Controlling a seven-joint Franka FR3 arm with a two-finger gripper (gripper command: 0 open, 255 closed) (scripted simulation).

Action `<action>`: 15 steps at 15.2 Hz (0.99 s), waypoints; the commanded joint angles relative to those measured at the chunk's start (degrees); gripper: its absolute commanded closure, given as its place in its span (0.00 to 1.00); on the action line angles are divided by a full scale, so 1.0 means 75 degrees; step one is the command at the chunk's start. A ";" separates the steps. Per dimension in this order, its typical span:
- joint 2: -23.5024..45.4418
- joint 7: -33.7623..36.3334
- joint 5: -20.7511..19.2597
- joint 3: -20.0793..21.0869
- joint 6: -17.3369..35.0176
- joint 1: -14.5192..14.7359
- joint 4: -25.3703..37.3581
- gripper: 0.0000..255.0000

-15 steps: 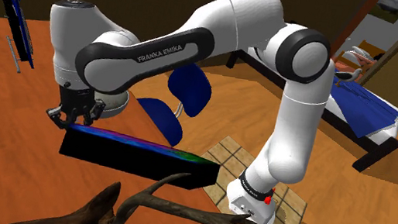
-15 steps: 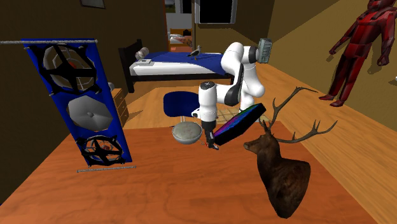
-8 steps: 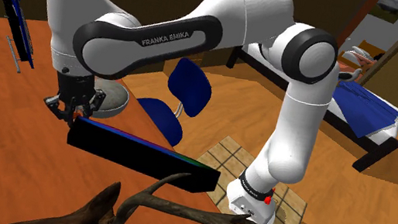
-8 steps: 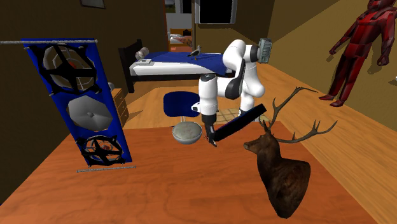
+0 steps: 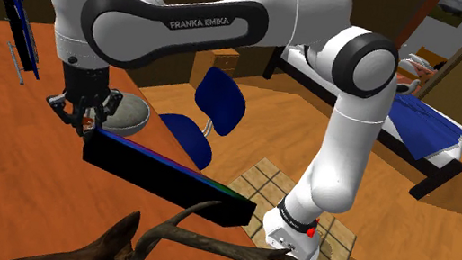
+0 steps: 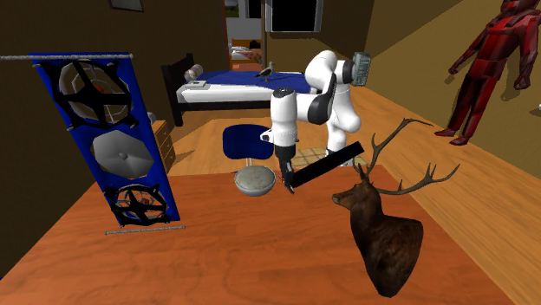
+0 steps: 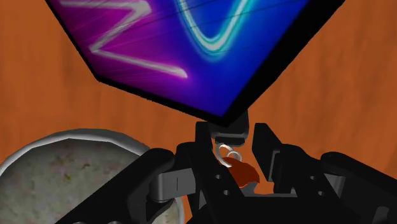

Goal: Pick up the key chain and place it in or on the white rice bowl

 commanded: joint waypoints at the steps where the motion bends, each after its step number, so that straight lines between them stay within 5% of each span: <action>1: -0.0057 -0.0009 0.0032 0.0015 -0.0195 -0.0002 0.0147 1.00; 10: -0.0136 -0.0005 0.0079 0.0050 -0.1060 0.0031 0.0947 1.00; 15: -0.0164 -0.0835 0.0163 -0.0217 -0.1257 -0.0519 0.1095 1.00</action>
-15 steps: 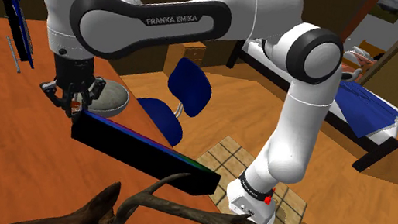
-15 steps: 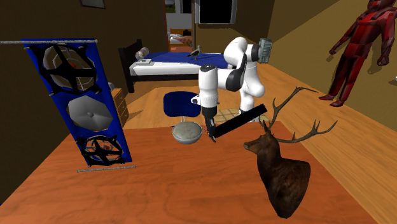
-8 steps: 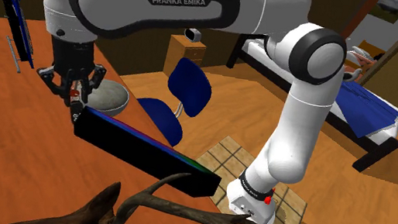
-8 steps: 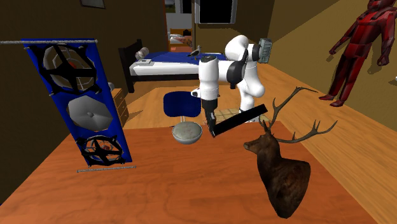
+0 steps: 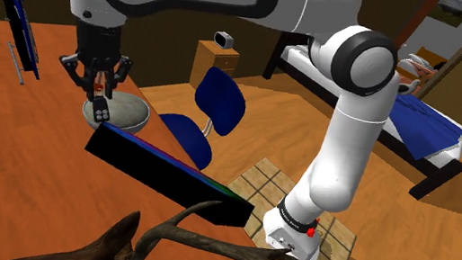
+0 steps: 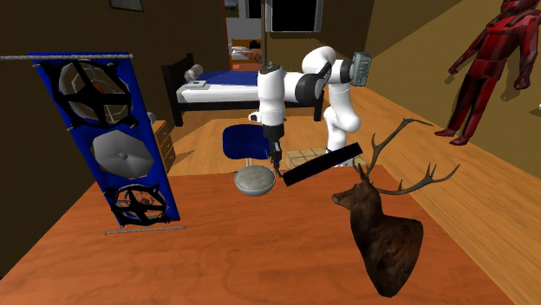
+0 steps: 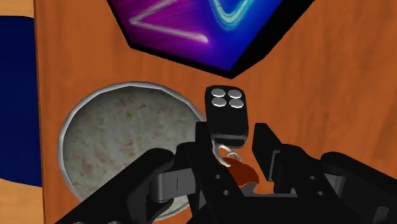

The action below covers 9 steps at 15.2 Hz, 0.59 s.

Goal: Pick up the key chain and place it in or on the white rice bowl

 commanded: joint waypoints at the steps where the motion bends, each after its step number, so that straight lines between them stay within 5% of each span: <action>1: -0.0023 -0.0330 0.0036 -0.0103 -0.0083 -0.0217 0.0050 1.00; 9: 0.0213 -0.1173 0.0007 -0.0409 -0.0200 -0.0738 0.0358 1.00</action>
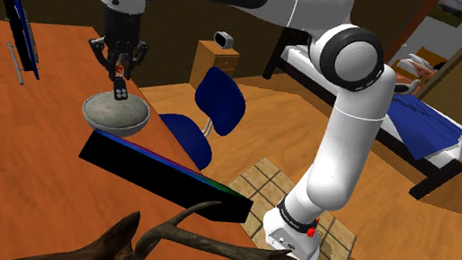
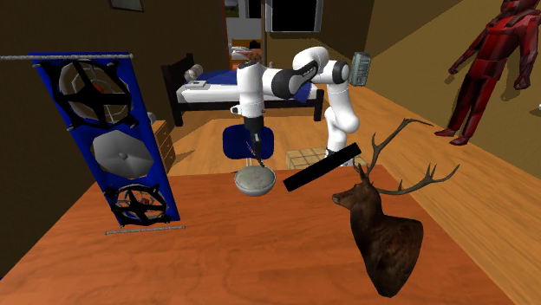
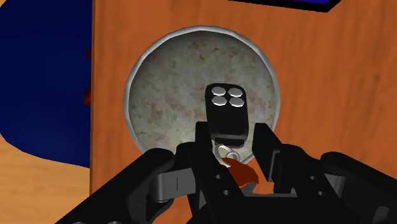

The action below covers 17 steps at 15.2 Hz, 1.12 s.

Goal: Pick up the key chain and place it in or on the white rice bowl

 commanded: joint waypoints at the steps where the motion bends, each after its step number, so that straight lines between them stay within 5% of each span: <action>1: 0.0013 -0.0024 -0.0004 -0.0011 0.0199 -0.0020 -0.0189 1.00; 17: 0.0149 -0.0033 -0.0072 -0.0060 0.1486 -0.0064 -0.1357 1.00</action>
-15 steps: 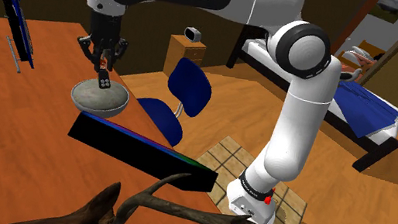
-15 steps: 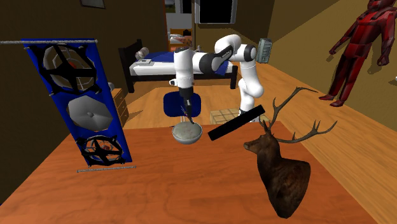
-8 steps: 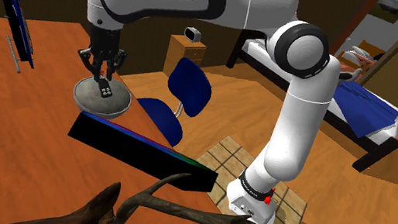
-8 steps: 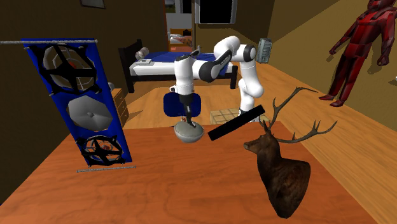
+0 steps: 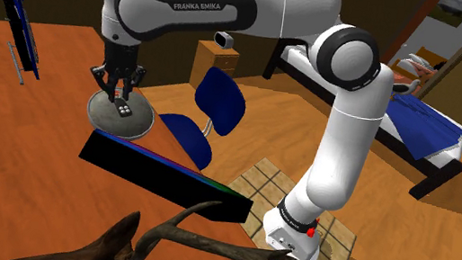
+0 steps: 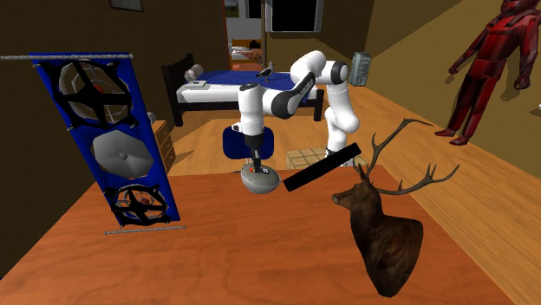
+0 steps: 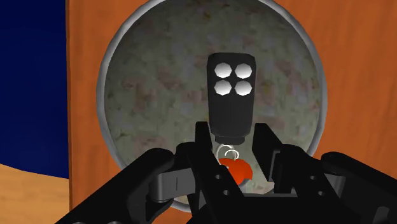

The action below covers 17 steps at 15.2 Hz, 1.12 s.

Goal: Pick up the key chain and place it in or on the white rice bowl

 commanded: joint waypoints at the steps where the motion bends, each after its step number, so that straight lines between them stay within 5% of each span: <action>1: 0.0042 0.0001 0.0002 0.0001 -0.0004 0.0006 -0.0060 1.00; 4: 0.0042 0.0001 0.0002 0.0001 -0.0005 0.0006 -0.0060 1.00; 5: 0.0056 -0.0003 -0.0004 -0.0002 0.0006 0.0006 -0.0057 0.00; 10: 0.0042 0.0001 0.0002 0.0001 -0.0004 0.0006 -0.0061 0.00; 14: -0.0066 -0.0042 0.0060 0.0024 -0.0935 0.0004 0.0774 0.00; 17: -0.0066 -0.0042 0.0060 0.0024 -0.0935 0.0004 0.0773 0.00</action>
